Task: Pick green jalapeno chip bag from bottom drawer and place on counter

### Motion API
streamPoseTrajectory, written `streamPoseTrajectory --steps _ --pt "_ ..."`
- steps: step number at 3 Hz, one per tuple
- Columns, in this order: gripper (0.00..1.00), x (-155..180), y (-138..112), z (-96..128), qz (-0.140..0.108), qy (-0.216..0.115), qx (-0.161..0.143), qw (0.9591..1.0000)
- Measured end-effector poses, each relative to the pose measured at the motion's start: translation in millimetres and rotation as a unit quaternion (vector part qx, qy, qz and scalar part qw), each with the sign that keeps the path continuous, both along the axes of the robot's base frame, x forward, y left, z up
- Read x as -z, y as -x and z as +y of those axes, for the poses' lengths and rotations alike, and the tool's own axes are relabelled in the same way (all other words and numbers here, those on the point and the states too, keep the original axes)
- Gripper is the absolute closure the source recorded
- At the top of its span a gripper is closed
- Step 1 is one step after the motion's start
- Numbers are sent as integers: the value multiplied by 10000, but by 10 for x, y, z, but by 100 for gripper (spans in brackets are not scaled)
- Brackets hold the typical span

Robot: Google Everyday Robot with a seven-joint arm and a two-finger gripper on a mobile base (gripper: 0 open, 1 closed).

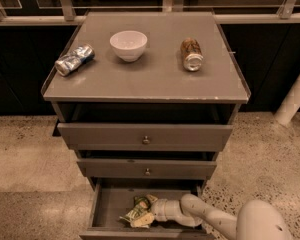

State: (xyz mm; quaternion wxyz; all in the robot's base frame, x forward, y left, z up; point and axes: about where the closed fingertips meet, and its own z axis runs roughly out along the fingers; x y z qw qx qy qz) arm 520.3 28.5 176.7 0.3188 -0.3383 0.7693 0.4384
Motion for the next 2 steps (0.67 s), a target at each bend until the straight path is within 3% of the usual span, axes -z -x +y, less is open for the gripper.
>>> streamPoseTrajectory --steps 2 --pt "1 282 -27 261 -107 236 -24 9997"
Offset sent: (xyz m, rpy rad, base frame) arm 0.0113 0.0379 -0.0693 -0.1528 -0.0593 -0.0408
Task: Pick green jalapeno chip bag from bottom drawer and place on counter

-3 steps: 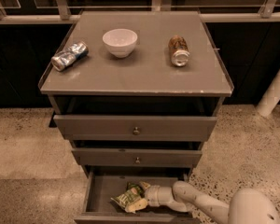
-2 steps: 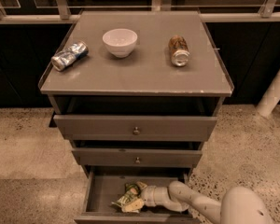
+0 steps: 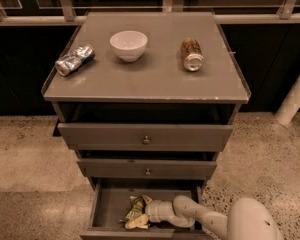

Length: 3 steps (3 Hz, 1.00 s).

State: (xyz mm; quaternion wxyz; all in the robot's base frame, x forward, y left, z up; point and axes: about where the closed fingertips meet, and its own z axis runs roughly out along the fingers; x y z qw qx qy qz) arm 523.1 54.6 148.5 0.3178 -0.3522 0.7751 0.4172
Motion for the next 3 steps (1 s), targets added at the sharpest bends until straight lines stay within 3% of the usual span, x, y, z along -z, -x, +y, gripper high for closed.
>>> streamPoseTrajectory --steps 1,3 --pt "20 0 0 0 0 0 0 10000" --pt "66 0 1 1 0 0 -1 10000"
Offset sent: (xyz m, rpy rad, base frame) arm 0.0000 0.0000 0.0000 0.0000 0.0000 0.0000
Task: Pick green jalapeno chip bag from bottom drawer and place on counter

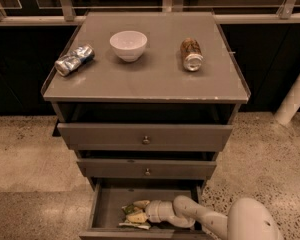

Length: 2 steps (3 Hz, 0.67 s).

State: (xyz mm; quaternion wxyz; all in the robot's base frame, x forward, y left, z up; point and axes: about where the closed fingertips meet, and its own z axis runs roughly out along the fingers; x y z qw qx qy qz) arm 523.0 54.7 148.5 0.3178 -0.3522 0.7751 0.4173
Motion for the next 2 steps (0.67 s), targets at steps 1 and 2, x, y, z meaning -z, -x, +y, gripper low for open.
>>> streamPoseTrajectory --steps 1,2 --pt "90 0 0 0 0 0 0 10000" --pt "100 0 0 0 0 0 0 10000"
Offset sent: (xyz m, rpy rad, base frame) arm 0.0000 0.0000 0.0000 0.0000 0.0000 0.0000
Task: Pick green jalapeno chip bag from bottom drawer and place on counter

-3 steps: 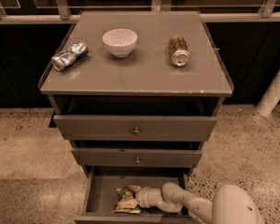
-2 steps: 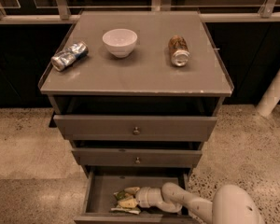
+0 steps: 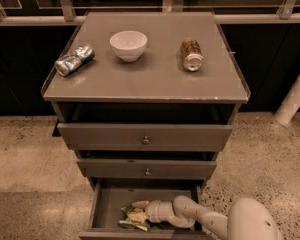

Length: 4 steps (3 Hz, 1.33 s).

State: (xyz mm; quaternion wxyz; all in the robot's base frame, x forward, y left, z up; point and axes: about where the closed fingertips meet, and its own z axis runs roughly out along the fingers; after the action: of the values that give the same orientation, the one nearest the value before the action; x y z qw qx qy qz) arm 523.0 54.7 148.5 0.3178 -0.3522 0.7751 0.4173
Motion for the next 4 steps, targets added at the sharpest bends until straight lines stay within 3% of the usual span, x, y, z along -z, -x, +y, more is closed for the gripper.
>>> streamPoseTrajectory --steps 1,2,3,4 --pt "100 -149 101 -7 -92 -137 -12 9999" --pt "100 -532 130 -156 -516 -138 163 9984" --pt "100 -907 365 -312 -812 -48 423 9958" --pt "100 -1474 541 -319 -1203 123 389 9919"
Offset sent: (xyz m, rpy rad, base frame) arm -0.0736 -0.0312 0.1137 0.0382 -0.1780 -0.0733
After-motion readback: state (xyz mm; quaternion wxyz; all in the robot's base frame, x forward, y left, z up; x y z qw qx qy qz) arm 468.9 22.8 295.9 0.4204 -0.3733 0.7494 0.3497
